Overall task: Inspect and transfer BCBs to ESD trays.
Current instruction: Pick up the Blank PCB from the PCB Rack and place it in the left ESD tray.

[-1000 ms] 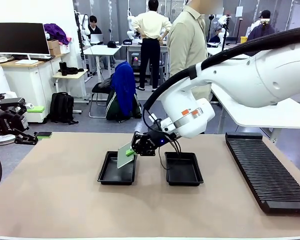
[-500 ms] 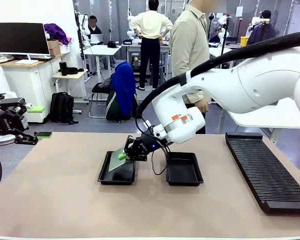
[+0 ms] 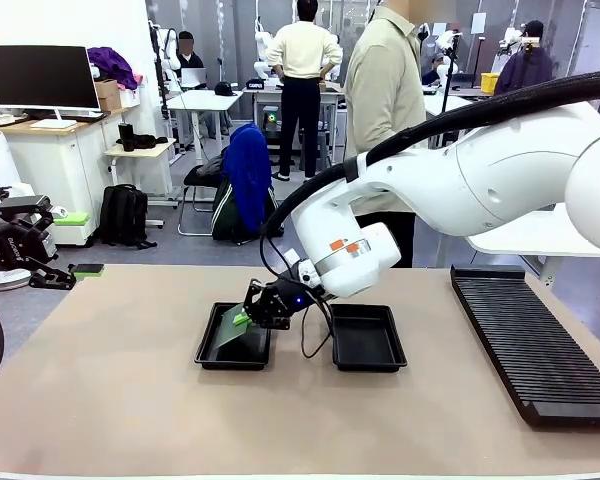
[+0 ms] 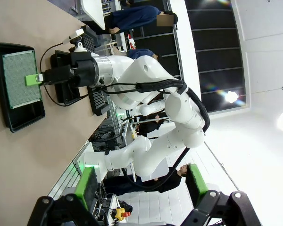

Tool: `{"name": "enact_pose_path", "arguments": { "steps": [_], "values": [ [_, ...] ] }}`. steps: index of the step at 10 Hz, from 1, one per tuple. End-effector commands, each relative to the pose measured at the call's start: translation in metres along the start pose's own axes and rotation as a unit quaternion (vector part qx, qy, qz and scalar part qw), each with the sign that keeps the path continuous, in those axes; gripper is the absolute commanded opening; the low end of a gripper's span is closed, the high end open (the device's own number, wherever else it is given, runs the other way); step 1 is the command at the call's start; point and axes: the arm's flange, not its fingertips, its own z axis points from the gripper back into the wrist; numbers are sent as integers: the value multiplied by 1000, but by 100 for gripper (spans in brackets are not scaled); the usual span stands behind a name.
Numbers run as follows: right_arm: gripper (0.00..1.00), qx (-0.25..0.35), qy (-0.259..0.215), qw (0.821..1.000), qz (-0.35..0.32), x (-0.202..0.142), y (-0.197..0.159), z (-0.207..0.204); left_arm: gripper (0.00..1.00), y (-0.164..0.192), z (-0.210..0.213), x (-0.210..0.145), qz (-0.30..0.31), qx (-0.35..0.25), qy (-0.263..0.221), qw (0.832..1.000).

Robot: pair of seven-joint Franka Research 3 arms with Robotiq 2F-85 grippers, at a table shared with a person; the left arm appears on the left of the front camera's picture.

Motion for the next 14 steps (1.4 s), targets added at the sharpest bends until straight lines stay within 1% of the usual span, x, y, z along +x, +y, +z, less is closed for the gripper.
{"name": "enact_pose_path", "arguments": {
  "steps": [1,2,4,13,14],
  "values": [
    [2,-3,-13,1000,-24,-1,1,-8,100,-1,1,-1,-1,3,-2,1000],
    [2,-4,-15,1000,-24,-1,-1,-8,100,-1,1,-1,-1,3,-2,1000],
    [2,-3,-1,1000,-9,0,-3,-3,100,-1,1,-1,-1,3,-2,1000],
    [2,-4,-1,1000,-9,0,-4,-4,100,-1,1,-1,-1,3,-2,1000],
    [2,-19,-3,1000,-18,0,0,-4,100,-1,1,-1,-1,3,-2,1000]
  ]
}}
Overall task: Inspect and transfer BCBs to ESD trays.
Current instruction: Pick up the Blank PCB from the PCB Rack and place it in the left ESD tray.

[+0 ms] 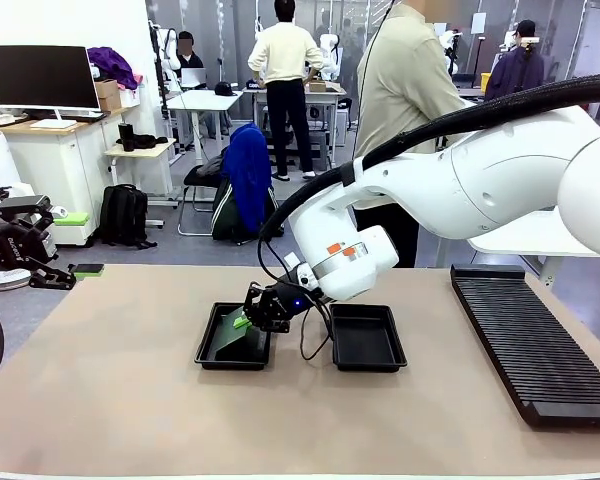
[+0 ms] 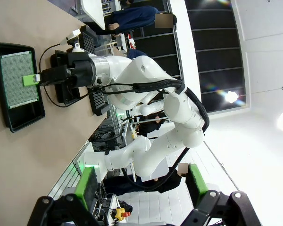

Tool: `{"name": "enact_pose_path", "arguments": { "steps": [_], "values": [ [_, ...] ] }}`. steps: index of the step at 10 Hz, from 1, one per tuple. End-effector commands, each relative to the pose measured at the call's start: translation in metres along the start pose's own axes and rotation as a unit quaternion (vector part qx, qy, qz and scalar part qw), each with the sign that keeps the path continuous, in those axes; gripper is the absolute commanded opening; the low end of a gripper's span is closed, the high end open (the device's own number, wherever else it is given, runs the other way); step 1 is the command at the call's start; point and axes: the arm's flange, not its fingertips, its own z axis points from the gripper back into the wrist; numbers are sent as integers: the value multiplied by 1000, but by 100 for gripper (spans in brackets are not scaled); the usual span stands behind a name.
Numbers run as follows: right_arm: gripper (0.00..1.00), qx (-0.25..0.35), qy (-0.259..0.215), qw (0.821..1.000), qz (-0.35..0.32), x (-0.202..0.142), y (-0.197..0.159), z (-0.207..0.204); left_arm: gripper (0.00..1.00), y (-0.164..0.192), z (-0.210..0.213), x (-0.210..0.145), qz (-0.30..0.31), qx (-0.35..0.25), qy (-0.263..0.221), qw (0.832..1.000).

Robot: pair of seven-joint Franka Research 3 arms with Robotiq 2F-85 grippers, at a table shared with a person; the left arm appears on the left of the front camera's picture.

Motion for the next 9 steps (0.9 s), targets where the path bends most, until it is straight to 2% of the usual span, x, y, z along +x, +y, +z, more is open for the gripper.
{"name": "enact_pose_path", "arguments": {
  "steps": [1,2,4,9],
  "values": [
    [2,-28,0,999,-15,-2,7,-1,100,-1,1,-1,-1,3,-2,1000],
    [2,-45,1,999,-20,-3,11,-3,100,-1,1,-1,-1,3,-2,1000],
    [9,-72,1,997,-27,-5,17,-6,100,-1,1,-1,-1,3,-2,1000],
    [40,-124,-11,991,-39,-10,33,0,100,-1,1,-1,-1,3,-2,1000]
  ]
}}
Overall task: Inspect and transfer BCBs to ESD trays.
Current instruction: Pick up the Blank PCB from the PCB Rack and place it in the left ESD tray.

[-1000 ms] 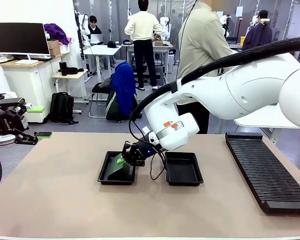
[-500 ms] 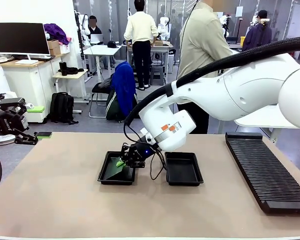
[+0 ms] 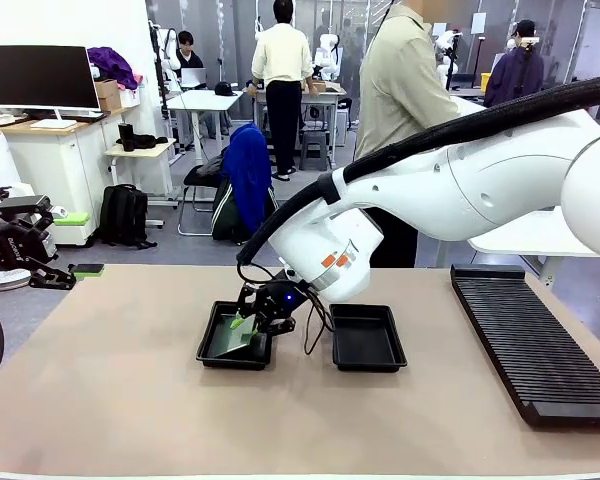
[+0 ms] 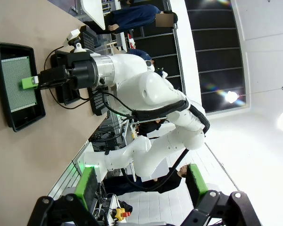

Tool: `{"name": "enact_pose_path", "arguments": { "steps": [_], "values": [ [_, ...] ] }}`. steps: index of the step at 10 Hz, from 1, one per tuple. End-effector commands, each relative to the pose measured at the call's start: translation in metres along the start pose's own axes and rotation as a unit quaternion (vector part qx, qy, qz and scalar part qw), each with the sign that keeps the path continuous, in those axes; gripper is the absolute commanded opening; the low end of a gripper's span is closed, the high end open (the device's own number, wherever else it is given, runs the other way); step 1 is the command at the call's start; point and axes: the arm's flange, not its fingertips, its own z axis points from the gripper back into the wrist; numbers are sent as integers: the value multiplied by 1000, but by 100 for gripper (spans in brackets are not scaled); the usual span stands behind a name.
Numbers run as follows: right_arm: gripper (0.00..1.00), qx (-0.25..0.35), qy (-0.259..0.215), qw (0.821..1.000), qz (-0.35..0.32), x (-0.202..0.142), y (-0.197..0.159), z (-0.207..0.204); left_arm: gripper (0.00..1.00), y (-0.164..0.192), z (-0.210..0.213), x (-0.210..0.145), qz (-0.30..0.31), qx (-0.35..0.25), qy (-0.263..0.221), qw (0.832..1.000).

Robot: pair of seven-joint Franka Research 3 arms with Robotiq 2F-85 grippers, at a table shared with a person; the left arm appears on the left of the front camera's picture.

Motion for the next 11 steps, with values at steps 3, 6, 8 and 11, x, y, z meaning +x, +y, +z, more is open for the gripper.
{"name": "enact_pose_path", "arguments": {
  "steps": [3,6,8,11],
  "values": [
    [54,-75,-6,997,-2,-5,29,8,100,-1,1,-1,-1,3,-2,1000],
    [73,-114,-1,993,-2,-4,47,9,100,-1,1,-1,-1,3,-2,1000],
    [83,-137,-3,991,-3,-5,58,12,100,-1,1,-1,-1,3,-2,1000],
    [97,-197,-12,980,-7,-15,70,28,100,-1,1,-1,-1,3,-2,1000]
  ]
}}
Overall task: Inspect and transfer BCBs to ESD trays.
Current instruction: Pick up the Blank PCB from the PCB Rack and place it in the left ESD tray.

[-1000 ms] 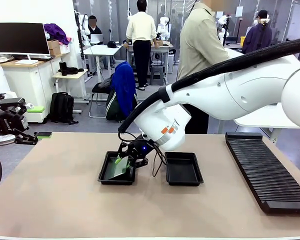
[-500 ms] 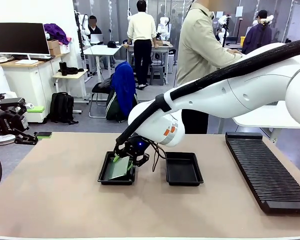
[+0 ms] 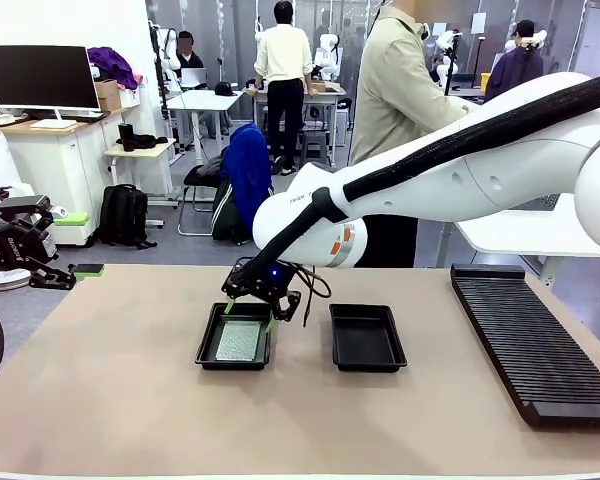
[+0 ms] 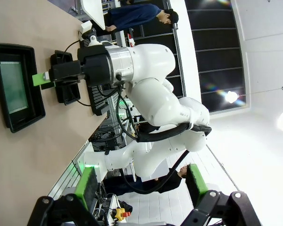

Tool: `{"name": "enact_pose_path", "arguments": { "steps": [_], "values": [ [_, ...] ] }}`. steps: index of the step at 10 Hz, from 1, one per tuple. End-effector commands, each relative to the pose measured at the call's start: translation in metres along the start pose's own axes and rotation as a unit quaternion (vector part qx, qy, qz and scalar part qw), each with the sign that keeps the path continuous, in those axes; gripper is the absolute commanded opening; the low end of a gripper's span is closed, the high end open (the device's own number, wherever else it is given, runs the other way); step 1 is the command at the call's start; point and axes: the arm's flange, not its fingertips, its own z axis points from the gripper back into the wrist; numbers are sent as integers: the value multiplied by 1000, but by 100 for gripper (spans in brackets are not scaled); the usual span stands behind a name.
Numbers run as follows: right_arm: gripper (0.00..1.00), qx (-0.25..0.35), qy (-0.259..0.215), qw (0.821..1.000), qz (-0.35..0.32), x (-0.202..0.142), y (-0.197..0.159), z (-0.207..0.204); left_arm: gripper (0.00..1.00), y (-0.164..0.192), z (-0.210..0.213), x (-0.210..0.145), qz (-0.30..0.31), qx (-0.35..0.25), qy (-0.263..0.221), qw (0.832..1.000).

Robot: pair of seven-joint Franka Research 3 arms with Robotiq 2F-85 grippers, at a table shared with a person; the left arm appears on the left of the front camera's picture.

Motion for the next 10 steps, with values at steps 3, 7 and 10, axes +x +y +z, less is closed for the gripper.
{"name": "enact_pose_path", "arguments": {
  "steps": [3,7,10],
  "values": [
    [100,-102,-11,995,-11,-16,14,25,100,-1,1,-1,-1,3,-2,1000],
    [100,-99,-5,995,-1,-15,10,29,100,-1,1,-1,-1,3,-2,1000],
    [100,-99,-5,995,-1,-15,10,29,100,-1,1,-1,-1,3,-2,1000]
  ]
}}
